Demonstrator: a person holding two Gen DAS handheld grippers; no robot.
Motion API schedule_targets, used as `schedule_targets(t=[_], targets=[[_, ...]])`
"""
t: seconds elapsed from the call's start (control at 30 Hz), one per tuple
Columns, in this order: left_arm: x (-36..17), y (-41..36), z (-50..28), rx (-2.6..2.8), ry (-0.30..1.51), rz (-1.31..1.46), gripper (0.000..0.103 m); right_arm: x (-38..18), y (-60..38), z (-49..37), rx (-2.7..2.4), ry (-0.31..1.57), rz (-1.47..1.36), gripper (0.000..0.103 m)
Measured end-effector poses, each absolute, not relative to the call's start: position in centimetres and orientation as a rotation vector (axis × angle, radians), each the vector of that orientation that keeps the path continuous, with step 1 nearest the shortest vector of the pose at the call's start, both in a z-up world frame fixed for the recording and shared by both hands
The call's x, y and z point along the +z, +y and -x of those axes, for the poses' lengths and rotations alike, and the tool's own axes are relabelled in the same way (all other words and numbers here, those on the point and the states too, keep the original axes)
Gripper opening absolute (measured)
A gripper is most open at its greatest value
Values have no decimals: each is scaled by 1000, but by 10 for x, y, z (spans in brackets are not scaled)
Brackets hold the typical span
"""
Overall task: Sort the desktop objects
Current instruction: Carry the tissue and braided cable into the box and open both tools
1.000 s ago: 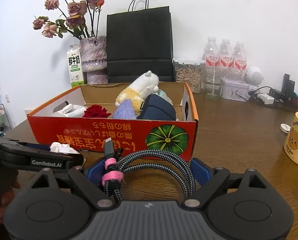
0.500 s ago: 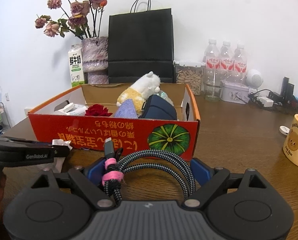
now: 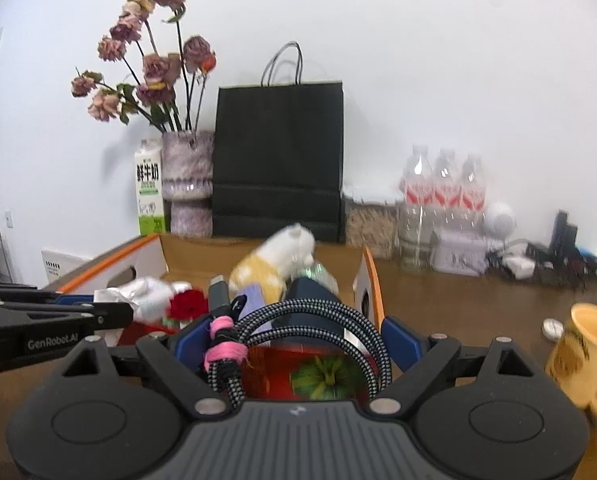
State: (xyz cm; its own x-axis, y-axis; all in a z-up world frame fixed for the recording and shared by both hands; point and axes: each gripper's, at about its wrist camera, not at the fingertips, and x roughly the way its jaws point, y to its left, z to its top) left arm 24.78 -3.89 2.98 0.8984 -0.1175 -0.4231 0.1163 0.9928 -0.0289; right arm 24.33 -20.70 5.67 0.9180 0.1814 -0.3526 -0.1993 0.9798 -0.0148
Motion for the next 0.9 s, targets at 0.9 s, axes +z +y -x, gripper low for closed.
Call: schedule_targets(t=[0.9], targets=[[12, -1, -350, -39, 444, 44, 18, 45, -151, -355, 245, 384, 87, 89]])
